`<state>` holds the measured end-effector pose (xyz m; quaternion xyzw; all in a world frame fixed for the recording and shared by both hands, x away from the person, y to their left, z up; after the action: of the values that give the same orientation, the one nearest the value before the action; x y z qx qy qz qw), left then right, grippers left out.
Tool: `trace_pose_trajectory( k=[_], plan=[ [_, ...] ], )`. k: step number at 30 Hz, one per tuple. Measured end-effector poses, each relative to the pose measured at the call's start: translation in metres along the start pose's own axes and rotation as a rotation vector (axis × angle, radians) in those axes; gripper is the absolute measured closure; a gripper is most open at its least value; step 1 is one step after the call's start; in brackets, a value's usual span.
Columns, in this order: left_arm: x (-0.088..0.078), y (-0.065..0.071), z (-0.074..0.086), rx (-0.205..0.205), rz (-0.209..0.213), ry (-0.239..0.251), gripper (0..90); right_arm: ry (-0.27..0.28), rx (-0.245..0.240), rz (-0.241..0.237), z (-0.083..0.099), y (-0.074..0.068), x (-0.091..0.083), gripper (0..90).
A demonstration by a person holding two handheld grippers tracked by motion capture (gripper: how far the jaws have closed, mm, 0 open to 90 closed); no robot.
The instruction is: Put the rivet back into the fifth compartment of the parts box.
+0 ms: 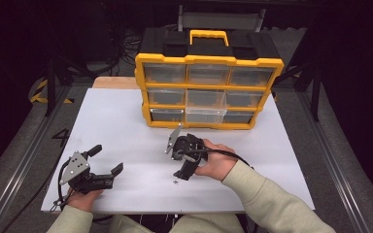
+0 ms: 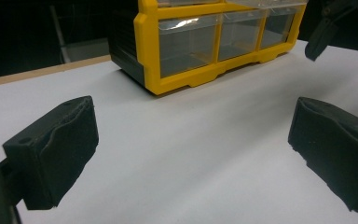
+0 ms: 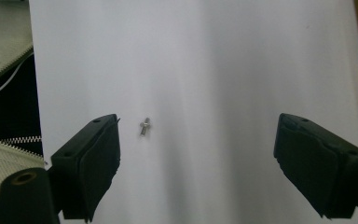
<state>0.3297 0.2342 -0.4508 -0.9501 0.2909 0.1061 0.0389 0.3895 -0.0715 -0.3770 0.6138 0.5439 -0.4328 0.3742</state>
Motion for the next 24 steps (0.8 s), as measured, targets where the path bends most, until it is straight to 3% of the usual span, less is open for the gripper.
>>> trace_pose_trajectory(
  k=[7, 15, 21, 24],
  plan=[
    [0.000, 0.000, 0.000, -0.001, 0.002, -0.001, 2.4, -0.036, -0.036, -0.029, 0.000, -0.008, 0.021, 21.8],
    [0.000, 0.000, 0.000, -0.006, 0.002, 0.000, 2.5, -0.083, -0.030, -0.064, 0.001, -0.013, 0.043, 25.5],
    [0.001, 0.001, 0.000, 0.000, 0.007, -0.002, 2.5, -0.152, -0.052, -0.106, 0.000, -0.016, 0.058, 43.2],
    [0.001, 0.001, -0.001, -0.003, 0.004, -0.002, 2.5, -0.171, -0.055, -0.102, 0.000, -0.017, 0.064, 44.5]
  ],
)
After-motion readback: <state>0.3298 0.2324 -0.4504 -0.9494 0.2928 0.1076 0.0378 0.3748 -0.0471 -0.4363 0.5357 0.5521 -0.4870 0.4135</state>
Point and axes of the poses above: each handheld gripper's, and its own axes: x roughly forward along the jaws, z roughly out of its underside, y roughly to its right, the point moved 1 cm from there along x, roughly forward along the jaws, and after that the axes turned 6 degrees about -z, right-handed, at the moved point
